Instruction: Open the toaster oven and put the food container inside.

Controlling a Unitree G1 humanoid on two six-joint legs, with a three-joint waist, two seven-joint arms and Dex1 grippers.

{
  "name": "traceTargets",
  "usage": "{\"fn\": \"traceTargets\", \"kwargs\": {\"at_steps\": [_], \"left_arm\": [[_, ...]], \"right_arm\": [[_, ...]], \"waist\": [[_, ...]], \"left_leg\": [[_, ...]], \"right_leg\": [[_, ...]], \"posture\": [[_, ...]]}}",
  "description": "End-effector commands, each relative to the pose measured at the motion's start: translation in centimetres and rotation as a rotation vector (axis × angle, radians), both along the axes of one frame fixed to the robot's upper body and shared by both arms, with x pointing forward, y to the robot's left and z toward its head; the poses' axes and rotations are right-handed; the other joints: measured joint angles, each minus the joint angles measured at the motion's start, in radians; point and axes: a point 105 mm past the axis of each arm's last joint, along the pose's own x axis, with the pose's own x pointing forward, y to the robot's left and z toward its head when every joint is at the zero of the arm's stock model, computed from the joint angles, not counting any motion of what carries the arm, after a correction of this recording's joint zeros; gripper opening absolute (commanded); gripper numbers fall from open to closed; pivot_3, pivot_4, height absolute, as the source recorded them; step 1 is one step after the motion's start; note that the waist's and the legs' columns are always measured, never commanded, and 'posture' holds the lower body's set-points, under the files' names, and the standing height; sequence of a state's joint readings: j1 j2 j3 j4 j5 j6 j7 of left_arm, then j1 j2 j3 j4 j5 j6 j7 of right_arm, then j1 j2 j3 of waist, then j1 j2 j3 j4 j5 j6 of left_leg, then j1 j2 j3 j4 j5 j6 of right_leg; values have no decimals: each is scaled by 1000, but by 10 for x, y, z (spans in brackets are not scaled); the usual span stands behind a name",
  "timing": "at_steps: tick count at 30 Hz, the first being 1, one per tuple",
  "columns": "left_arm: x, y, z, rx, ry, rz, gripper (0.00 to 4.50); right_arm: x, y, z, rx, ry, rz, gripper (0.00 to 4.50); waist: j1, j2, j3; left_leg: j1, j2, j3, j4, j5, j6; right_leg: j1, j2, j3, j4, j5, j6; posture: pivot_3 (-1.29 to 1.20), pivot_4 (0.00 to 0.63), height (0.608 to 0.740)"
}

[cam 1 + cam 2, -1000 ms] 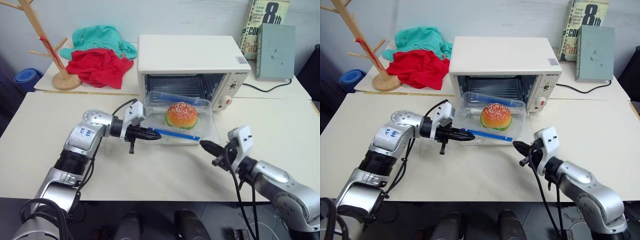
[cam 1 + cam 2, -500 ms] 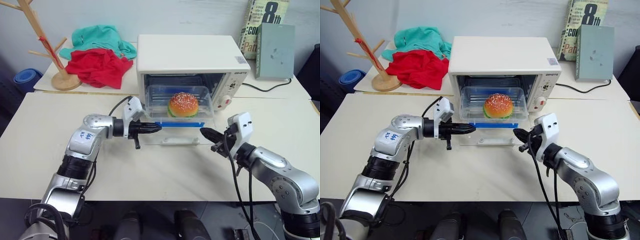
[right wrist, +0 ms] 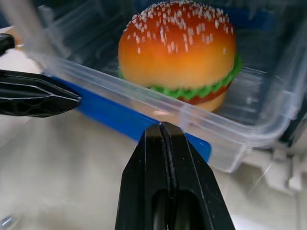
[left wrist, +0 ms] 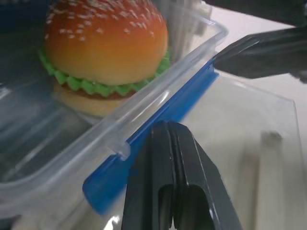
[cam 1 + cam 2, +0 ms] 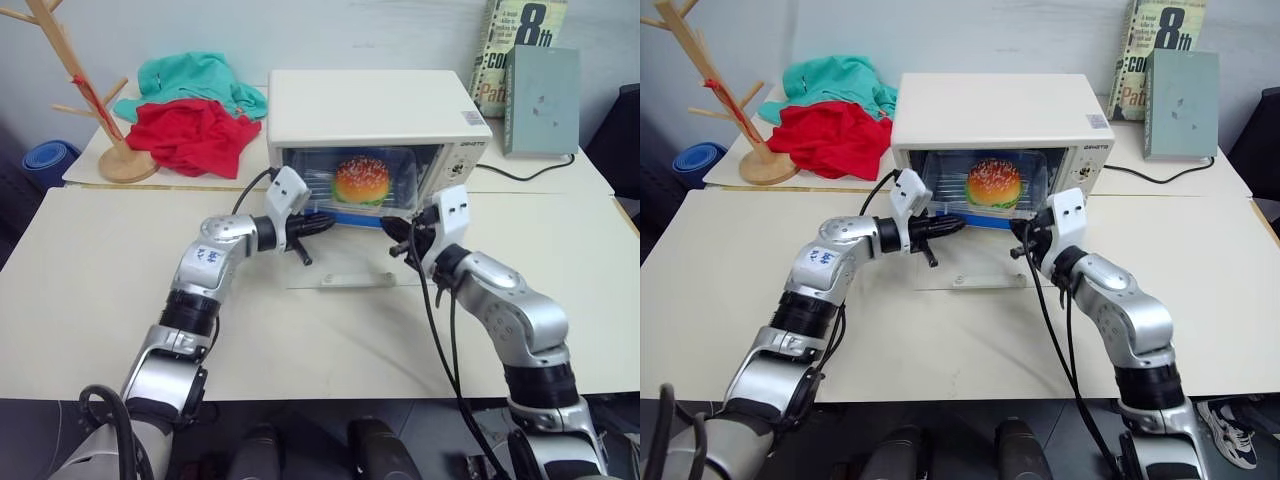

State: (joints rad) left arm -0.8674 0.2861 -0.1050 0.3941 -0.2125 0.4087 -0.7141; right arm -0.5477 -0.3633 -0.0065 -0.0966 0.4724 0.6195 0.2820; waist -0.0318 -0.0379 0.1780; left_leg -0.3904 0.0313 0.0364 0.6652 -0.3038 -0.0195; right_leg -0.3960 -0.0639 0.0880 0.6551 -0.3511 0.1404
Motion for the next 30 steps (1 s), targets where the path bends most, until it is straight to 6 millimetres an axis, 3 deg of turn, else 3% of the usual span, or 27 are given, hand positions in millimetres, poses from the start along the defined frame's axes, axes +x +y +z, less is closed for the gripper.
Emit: {"fn": "traceTargets", "kwargs": {"at_steps": [1,4,8,14,18,21,26,29,30], "left_arm": [[9,2,18,-27,-73,46,28],[10,6,24,-45,-85,60,28],[-4,19,32,-75,-79,8,28],[-49,71,54,-137,-21,-101,28],[-90,104,60,-50,11,-195,1098],[-107,124,62,60,25,-201,1991],[-114,136,75,185,-14,-220,3516],[-115,140,81,218,-38,-231,4390],[-116,140,82,228,-42,-238,4475]], "right_arm": [[15,-4,19,21,-86,-55,0],[20,-4,23,32,-100,-65,0],[14,-7,25,42,-110,-47,0],[-37,-9,24,55,-84,89,0],[-78,-13,5,-1,5,172,0],[-106,-19,-18,-58,102,212,0],[-124,-29,-59,-108,243,180,0],[-121,-40,-80,-129,279,103,0],[-117,-44,-85,-126,279,74,0]], "waist": [[0,0,0],[1,0,0],[-7,1,0],[-23,5,3],[-24,7,4],[-20,7,4],[-15,6,4],[-14,6,4],[-15,6,5]], "left_leg": [[0,0,0,0,0,0],[0,2,0,-1,1,-2],[0,2,1,-1,1,-2],[-1,6,-1,-4,1,-3],[-1,6,-1,-6,1,-4],[-1,5,-2,-8,-1,-2],[1,1,-2,-9,-1,0],[1,1,-2,-8,0,1],[2,1,-1,-8,0,1]], "right_leg": [[-1,0,0,1,0,0],[-2,0,0,2,0,0],[-1,0,1,2,0,0],[-2,1,0,4,0,0],[-2,0,-1,2,-1,-1],[1,0,-2,-2,-1,-2],[4,-4,-3,-10,-1,-2],[4,-4,-3,-10,-1,-2],[4,-4,-3,-10,-1,-2]], "posture": [[0,150,740],[0,150,740],[0,150,740],[0,150,740],[0,150,740],[0,150,740],[0,150,740],[0,150,740],[0,150,740]]}}
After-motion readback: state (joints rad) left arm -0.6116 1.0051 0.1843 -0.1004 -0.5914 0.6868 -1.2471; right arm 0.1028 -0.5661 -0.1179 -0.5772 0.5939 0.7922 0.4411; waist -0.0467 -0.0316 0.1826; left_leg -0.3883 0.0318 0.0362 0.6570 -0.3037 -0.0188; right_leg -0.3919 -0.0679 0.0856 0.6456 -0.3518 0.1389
